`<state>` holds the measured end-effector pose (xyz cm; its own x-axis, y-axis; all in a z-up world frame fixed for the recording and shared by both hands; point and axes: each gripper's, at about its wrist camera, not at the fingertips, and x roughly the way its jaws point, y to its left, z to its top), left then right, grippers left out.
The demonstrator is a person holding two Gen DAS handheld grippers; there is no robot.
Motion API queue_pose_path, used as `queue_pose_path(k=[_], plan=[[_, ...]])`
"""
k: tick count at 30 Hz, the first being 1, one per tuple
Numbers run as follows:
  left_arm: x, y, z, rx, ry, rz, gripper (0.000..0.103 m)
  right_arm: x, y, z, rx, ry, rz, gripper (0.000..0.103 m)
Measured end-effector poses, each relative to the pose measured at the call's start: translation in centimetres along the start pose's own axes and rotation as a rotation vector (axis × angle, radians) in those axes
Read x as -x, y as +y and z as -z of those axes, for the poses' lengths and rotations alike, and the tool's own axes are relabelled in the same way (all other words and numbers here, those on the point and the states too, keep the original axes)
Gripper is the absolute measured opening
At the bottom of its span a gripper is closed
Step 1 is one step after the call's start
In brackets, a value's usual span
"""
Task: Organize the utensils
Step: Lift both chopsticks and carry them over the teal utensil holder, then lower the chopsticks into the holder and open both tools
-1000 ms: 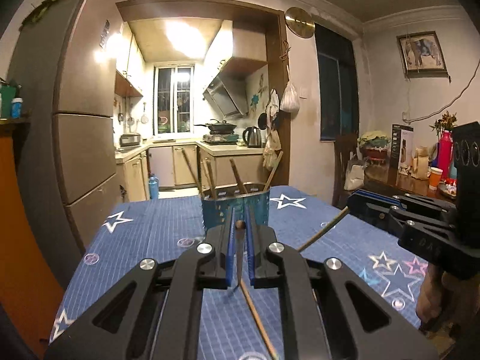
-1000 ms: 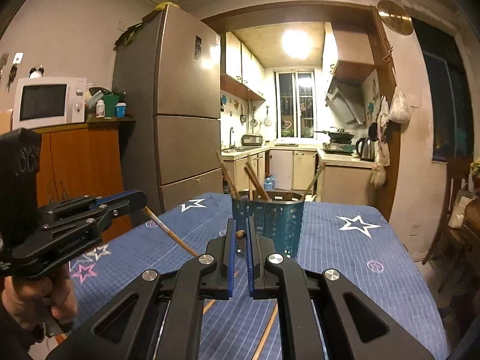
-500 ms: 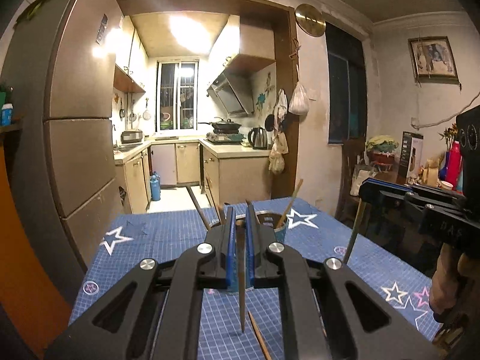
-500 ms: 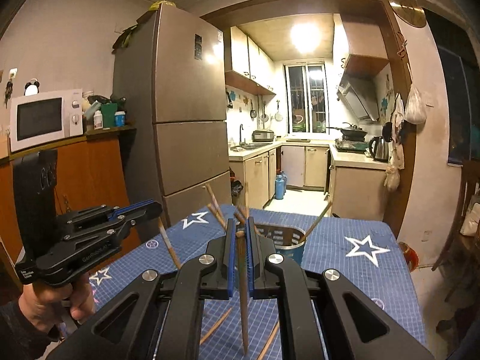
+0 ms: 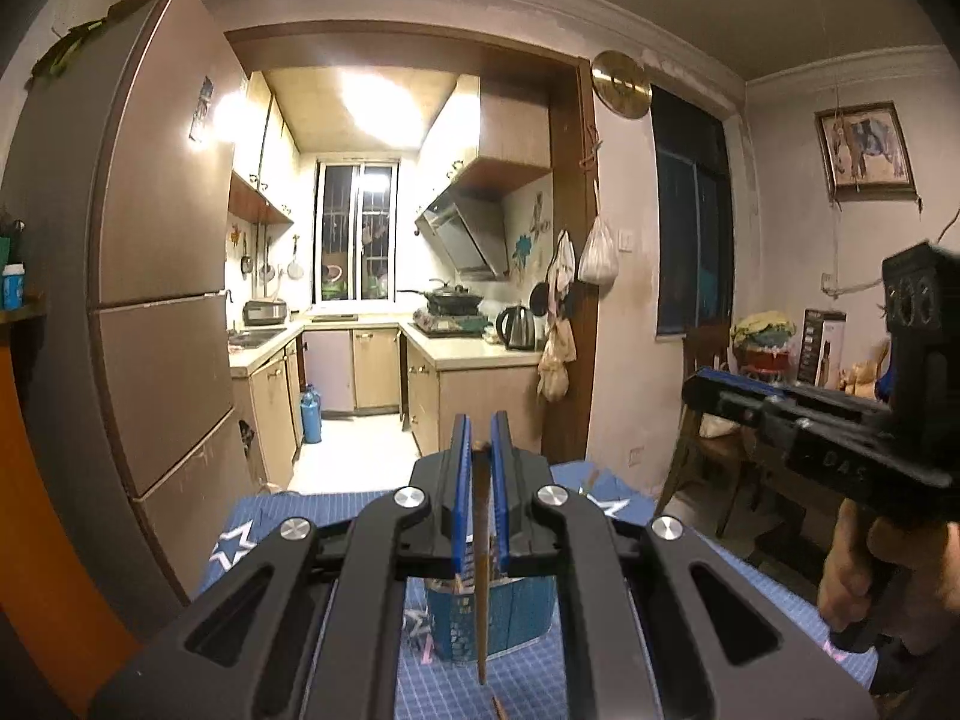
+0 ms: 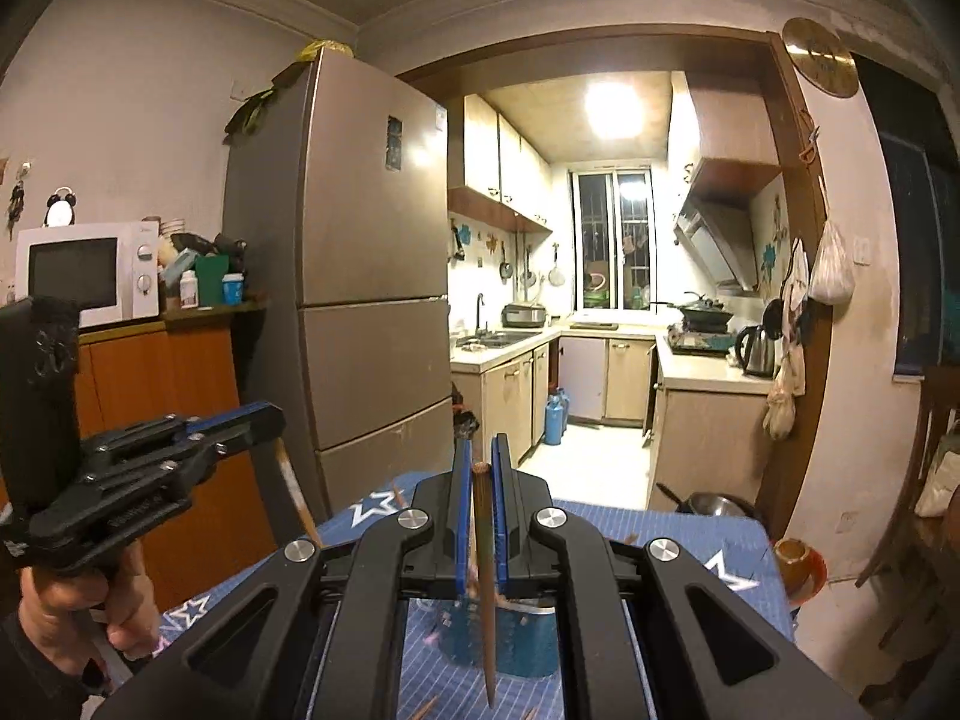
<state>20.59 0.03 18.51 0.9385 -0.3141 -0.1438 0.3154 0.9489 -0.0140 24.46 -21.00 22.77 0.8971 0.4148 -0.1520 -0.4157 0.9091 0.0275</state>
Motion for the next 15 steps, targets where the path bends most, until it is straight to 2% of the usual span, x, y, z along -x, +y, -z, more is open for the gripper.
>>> queue_pose_path(k=[11,15], plan=[[-1.1,0.5,-6.6,0.017,-0.09,-0.022,0.005,-3.3,-2.2,-4.8,0.009,-0.038,0.012,0.008],[-2.5,0.8,-7.8,0.022,-0.108,-0.031,0.005,-4.7,-3.0,-6.5,0.017,-0.056,0.009,0.008]])
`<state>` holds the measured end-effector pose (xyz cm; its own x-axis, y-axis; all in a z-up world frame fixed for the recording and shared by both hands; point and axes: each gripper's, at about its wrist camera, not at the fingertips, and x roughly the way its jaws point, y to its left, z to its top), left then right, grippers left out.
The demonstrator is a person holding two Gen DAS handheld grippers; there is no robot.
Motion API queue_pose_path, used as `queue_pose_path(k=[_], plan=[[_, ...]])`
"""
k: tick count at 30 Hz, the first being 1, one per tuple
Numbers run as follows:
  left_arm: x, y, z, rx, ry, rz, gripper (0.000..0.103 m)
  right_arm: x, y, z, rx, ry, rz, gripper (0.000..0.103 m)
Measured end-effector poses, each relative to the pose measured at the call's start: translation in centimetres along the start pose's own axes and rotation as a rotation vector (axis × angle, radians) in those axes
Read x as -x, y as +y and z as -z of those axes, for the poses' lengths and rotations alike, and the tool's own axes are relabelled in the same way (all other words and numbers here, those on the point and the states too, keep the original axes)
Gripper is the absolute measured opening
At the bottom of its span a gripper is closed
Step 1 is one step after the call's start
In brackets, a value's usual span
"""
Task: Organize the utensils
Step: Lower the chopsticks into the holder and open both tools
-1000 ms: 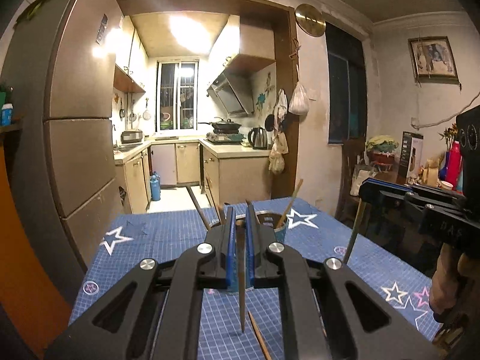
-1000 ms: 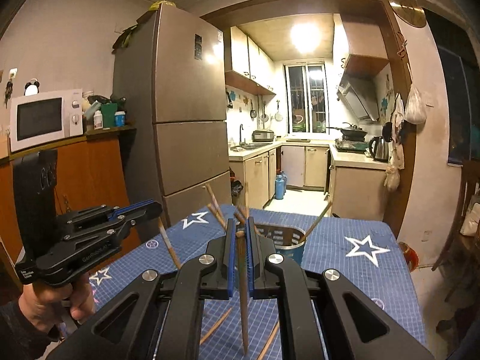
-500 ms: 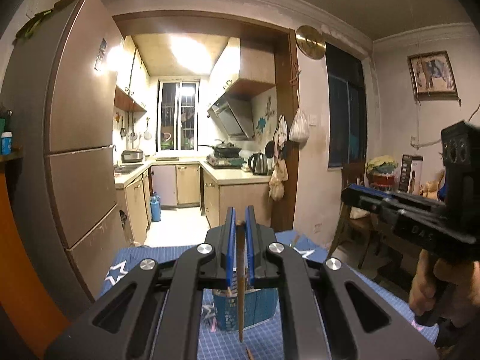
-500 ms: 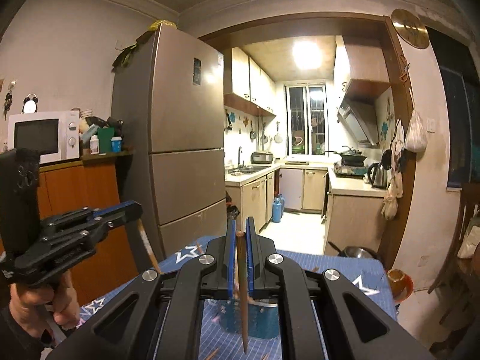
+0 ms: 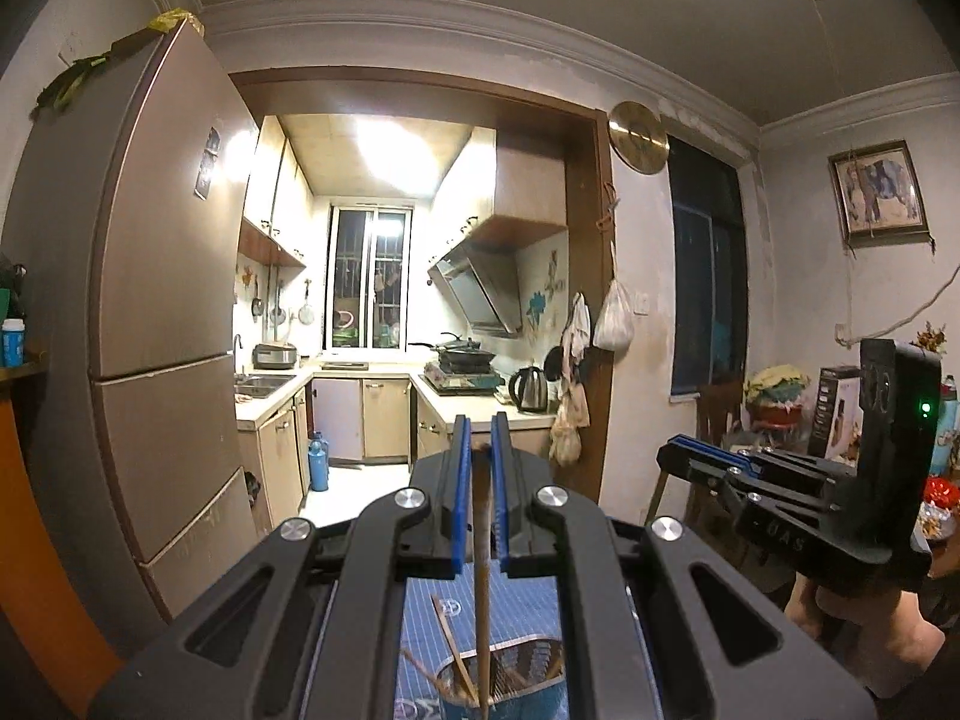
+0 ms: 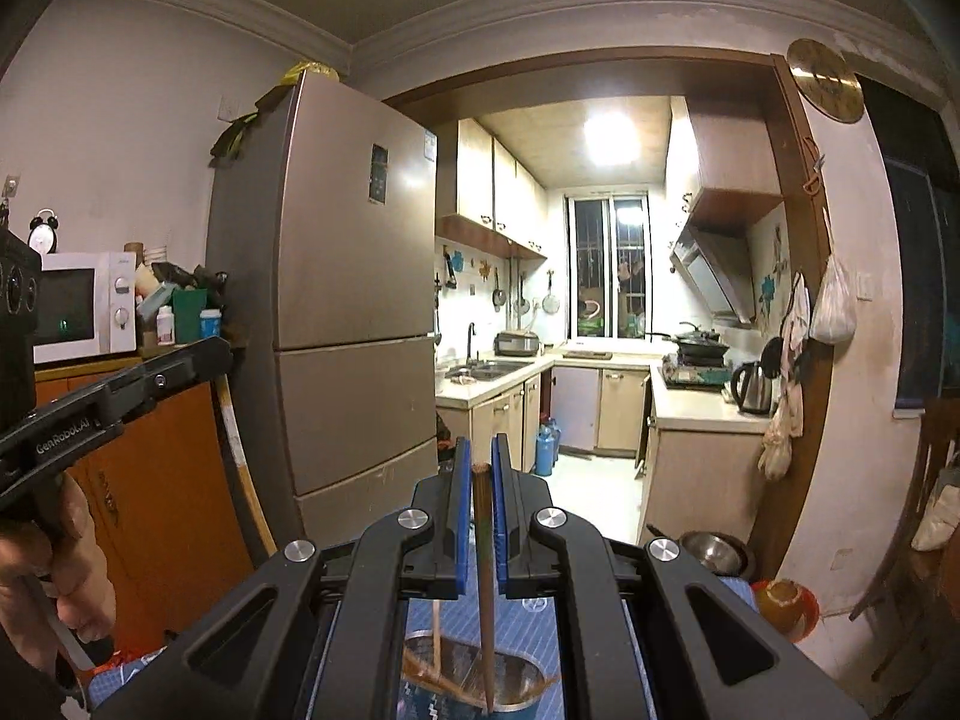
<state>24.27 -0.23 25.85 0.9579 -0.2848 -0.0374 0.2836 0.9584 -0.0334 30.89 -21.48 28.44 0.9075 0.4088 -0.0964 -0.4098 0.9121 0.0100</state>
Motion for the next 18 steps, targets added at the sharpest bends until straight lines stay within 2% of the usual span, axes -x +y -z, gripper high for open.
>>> queue_pose_path(k=[7,11,18], plan=[[-3.8,0.1,0.0,0.008,-0.003,-0.006,0.005,-3.3,-1.3,-0.7,-0.008,-0.002,-0.012,0.008],[-5.5,0.4,1.0,0.019,0.015,-0.003,0.005,-4.9,-1.9,0.8,-0.014,0.019,-0.023,0.008],[-8.5,0.7,4.7,0.03,0.086,-0.001,0.005,-7.4,-3.0,4.4,-0.04,0.074,-0.026,0.008]])
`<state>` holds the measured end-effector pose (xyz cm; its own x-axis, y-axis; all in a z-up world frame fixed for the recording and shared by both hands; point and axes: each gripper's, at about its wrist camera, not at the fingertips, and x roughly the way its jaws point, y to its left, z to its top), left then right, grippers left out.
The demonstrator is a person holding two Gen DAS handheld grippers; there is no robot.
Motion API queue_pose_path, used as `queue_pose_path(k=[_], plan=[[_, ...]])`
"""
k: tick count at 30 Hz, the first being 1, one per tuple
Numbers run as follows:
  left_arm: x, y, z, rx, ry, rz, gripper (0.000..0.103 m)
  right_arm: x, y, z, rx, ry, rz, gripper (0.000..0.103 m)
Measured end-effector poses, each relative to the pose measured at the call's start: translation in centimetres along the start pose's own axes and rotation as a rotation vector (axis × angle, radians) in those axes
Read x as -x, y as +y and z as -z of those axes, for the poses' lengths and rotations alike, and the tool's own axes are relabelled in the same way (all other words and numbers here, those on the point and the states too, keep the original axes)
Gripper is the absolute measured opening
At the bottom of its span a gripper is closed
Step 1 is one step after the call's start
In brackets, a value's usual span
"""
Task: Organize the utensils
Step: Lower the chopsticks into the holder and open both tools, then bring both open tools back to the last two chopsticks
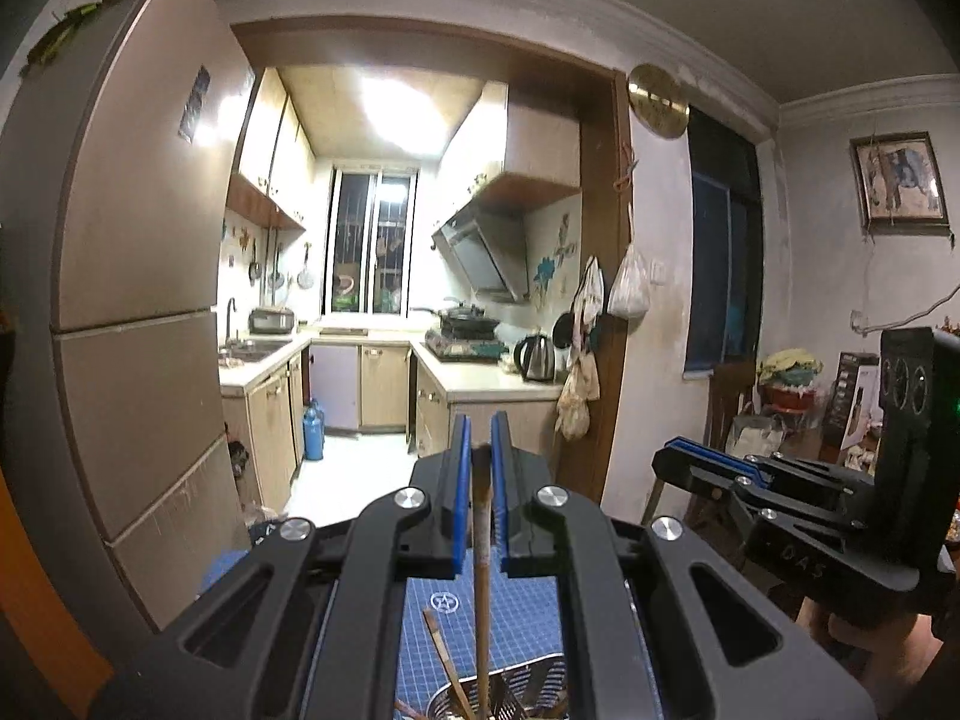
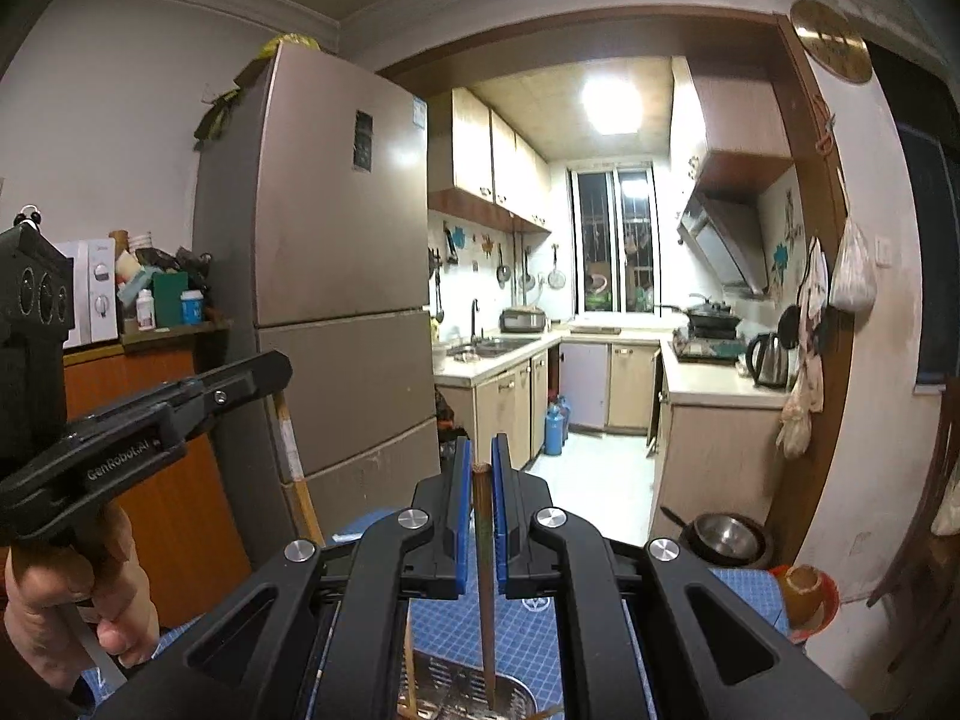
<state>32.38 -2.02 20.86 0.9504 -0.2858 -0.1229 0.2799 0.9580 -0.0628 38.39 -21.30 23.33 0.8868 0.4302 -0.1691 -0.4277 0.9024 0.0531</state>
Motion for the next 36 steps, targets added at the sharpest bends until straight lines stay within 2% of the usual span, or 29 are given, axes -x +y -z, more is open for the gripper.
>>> queue_pose_path(k=[11,18,19,20,22,25,28,31,34,36], plan=[[-2.5,0.9,3.1,0.018,0.074,-0.001,0.005,-2.8,-0.1,3.6,-0.014,0.067,-0.015,0.008],[-3.7,1.5,4.3,0.025,0.124,0.002,0.007,-3.5,0.2,4.5,-0.008,0.091,-0.026,0.008],[-3.7,1.5,4.3,0.022,0.126,-0.001,0.014,-3.4,0.1,4.5,-0.01,0.09,-0.026,0.008],[-3.5,1.5,4.4,0.022,0.124,0.0,0.026,-3.3,0.2,4.5,-0.009,0.088,-0.024,0.008],[-3.4,1.5,4.4,0.022,0.119,0.002,0.037,-3.0,0.2,4.4,-0.008,0.085,-0.02,0.008],[-3.1,1.7,4.2,0.03,0.116,-0.002,0.042,-2.4,0.4,4.0,-0.002,0.077,-0.016,0.011],[-2.3,1.5,3.9,0.025,0.111,-0.009,0.043,-1.1,0.8,3.4,0.006,0.059,-0.006,0.012],[-0.6,1.1,3.2,0.013,0.091,-0.018,0.043,2.0,1.8,2.2,0.017,0.023,0.005,0.017],[3.4,0.5,2.2,-0.01,0.04,-0.025,0.044,6.9,3.2,2.0,0.022,-0.019,0.01,0.03],[7.1,0.1,2.2,-0.041,-0.005,-0.041,0.054,11.7,4.8,3.4,0.041,-0.051,0.021,0.044]])
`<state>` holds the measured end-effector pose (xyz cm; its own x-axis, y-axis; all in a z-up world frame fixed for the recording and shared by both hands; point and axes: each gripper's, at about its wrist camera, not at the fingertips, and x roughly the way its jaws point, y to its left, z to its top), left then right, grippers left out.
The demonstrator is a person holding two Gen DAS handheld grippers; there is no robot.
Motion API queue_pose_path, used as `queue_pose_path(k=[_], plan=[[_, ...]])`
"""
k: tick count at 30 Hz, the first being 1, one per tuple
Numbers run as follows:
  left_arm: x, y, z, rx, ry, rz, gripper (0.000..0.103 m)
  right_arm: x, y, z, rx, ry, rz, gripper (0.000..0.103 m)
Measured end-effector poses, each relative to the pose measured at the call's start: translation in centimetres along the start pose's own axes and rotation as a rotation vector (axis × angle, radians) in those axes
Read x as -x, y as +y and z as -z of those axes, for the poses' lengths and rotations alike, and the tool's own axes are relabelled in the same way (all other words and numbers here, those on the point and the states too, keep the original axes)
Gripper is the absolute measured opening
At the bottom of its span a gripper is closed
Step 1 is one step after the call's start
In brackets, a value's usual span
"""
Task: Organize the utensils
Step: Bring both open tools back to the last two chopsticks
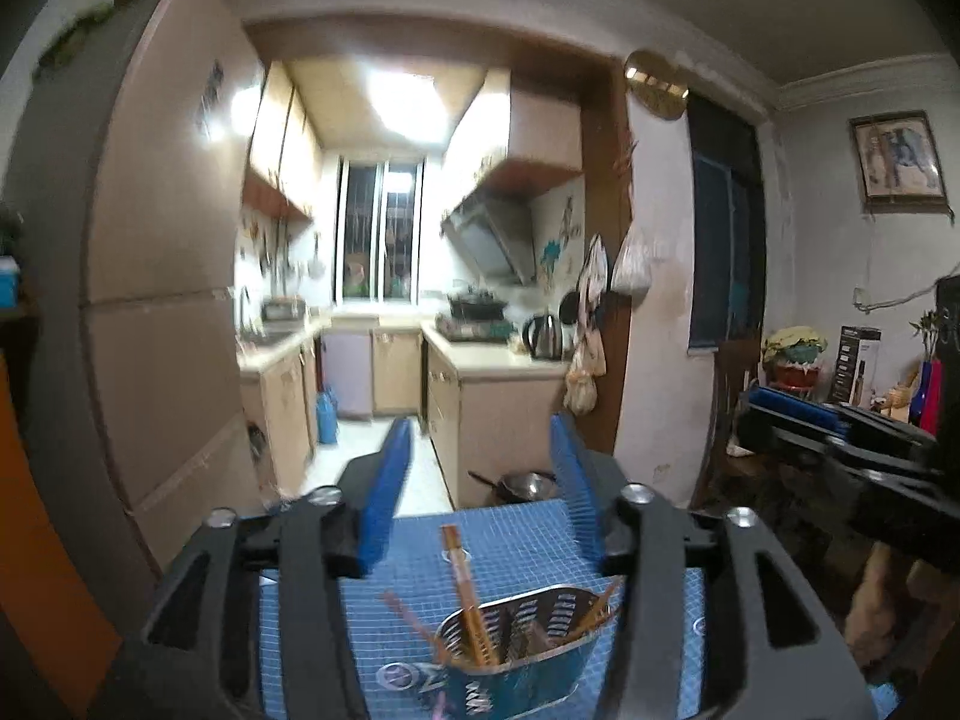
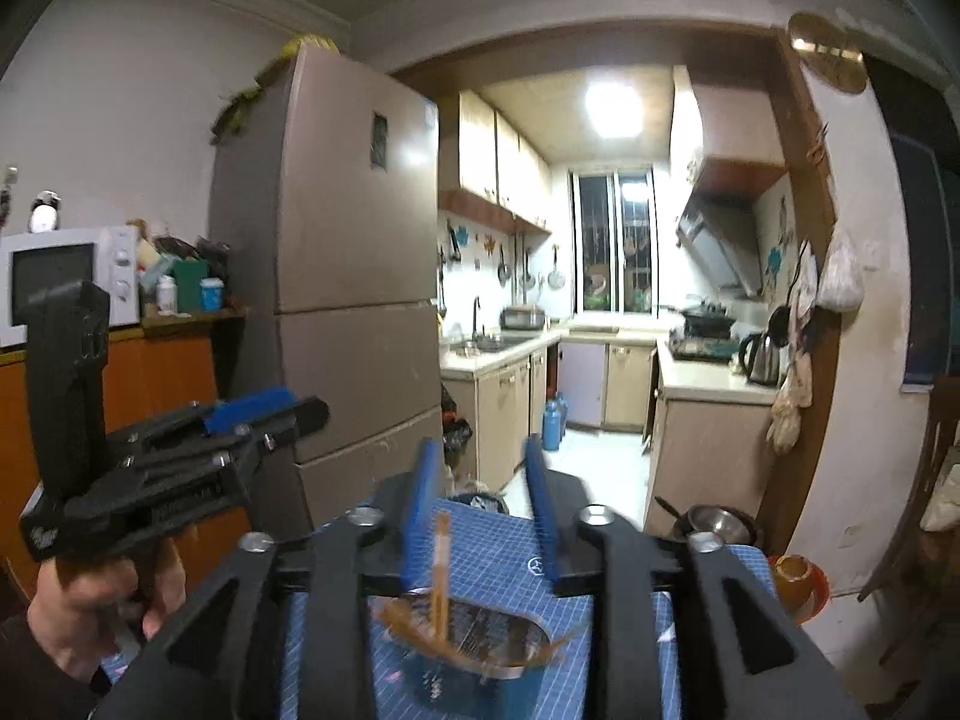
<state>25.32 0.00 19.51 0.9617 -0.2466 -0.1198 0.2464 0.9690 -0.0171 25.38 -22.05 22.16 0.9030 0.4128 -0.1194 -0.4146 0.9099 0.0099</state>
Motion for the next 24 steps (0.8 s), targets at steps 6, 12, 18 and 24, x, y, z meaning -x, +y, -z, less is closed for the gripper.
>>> queue_pose_path(k=[6,12,18,24], plan=[[9.9,0.5,5.1,-0.063,-0.029,-0.048,0.07,10.3,5.1,10.3,0.031,0.033,0.041,0.065],[12.0,0.3,14.4,-0.023,0.156,-0.034,0.07,11.5,7.7,21.7,-0.062,0.252,0.073,0.045],[11.0,-0.8,22.3,0.063,0.352,0.02,0.07,11.1,9.1,28.8,-0.163,0.403,0.111,0.031],[11.3,-0.1,26.1,0.124,0.441,0.028,0.07,10.6,9.7,30.9,-0.204,0.435,0.152,0.031]])
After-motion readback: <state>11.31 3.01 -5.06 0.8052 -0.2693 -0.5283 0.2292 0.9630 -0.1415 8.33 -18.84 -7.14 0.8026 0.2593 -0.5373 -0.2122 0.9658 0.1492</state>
